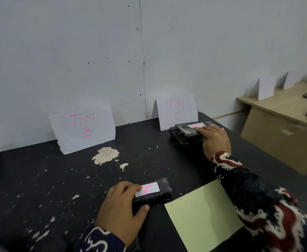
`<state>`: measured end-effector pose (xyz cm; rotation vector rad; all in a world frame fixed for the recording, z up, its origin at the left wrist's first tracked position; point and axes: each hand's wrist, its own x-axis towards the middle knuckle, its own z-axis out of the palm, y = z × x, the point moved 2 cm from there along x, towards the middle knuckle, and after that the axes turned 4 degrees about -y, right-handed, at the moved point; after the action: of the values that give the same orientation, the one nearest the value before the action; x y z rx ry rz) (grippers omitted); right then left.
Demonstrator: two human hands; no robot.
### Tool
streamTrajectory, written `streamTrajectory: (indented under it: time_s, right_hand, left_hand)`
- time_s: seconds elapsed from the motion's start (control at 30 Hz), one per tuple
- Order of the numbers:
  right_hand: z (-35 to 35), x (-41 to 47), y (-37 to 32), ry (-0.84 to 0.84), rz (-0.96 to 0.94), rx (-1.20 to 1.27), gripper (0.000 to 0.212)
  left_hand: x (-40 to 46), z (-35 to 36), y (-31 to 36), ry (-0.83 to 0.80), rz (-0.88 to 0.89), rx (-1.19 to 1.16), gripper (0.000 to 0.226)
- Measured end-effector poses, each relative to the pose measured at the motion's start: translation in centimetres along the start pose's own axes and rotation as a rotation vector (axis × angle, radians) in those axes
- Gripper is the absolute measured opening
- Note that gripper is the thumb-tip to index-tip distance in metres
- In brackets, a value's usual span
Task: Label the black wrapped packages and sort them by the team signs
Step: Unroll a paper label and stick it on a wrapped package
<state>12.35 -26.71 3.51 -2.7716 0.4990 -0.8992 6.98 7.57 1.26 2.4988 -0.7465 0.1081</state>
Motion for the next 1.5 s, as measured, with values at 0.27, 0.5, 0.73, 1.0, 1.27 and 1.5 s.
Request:
streamTrajectory:
  time_s: [0.27, 0.5, 0.73, 1.0, 1.27, 1.5]
  right_hand:
    - [2.0, 2.0, 0.5, -0.325, -0.037, -0.025, 0.047]
    - [1.8, 2.5, 0.3, -0.544, -0.047, -0.101, 0.06]
    - [-0.4, 0.0, -2.8, -0.192, -0.064, 0.099, 0.057]
    - [-4.7, -9.7, -10.0, -0.559, -0.102, 0.38, 0.045]
    - [-5.0, -13.0, -11.8, -0.476, 0.147, 0.596, 0.063]
    - [-4.6, -15.0, -15.1, -0.389, 0.251, 0.803, 0.102]
  left_hand:
    - [0.0, 0.3, -0.5, 0.004, -0.016, -0.018, 0.041]
    - [0.0, -0.1, -0.4, 0.002, -0.088, -0.067, 0.036]
    - [-0.2, -0.6, -0.5, -0.004, -0.147, -0.105, 0.059]
    - [-0.6, -0.9, -0.4, 0.048, -0.144, -0.128, 0.056]
    - [-1.1, -1.9, 0.5, 0.266, -0.056, -0.181, 0.054]
    - [-1.4, -2.0, 1.3, 0.435, 0.09, -0.263, 0.058]
